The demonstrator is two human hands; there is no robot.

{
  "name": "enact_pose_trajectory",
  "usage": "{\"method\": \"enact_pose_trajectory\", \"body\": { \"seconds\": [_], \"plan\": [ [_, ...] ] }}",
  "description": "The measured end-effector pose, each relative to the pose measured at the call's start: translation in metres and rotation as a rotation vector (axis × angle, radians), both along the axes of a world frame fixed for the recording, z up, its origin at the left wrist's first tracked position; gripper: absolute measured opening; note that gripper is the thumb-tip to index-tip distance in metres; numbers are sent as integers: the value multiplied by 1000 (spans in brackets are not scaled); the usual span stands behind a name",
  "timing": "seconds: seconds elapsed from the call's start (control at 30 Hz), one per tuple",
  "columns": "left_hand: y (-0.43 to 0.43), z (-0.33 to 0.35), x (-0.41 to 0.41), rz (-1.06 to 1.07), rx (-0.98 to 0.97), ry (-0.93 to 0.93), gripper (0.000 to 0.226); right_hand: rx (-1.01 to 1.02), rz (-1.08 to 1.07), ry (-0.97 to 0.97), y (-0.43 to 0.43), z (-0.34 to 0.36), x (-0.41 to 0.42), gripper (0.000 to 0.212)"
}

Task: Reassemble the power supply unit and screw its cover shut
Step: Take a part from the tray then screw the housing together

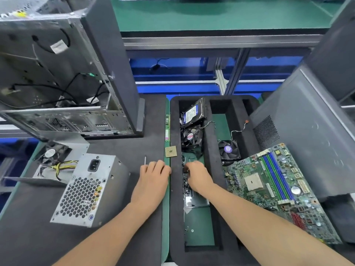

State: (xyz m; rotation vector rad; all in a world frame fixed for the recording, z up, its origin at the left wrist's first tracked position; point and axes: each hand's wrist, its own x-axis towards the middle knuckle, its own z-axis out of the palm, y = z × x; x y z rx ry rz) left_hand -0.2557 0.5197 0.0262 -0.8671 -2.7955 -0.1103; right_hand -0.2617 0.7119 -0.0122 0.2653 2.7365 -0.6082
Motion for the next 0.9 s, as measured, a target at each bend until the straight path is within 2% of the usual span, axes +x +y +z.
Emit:
{"method": "enact_pose_trajectory", "body": {
  "seconds": [0.37, 0.6, 0.9],
  "plan": [
    [0, 2, 1, 1, 21, 8, 24, 58, 21, -60, -1, -2, 1, 17],
    [0, 5, 1, 5, 16, 0, 25, 2, -21, -64, -2, 1, -1, 26],
    [-1, 3, 1, 12, 12, -24, 26, 4, -46, -44, -5, 0, -1, 12]
  ]
}}
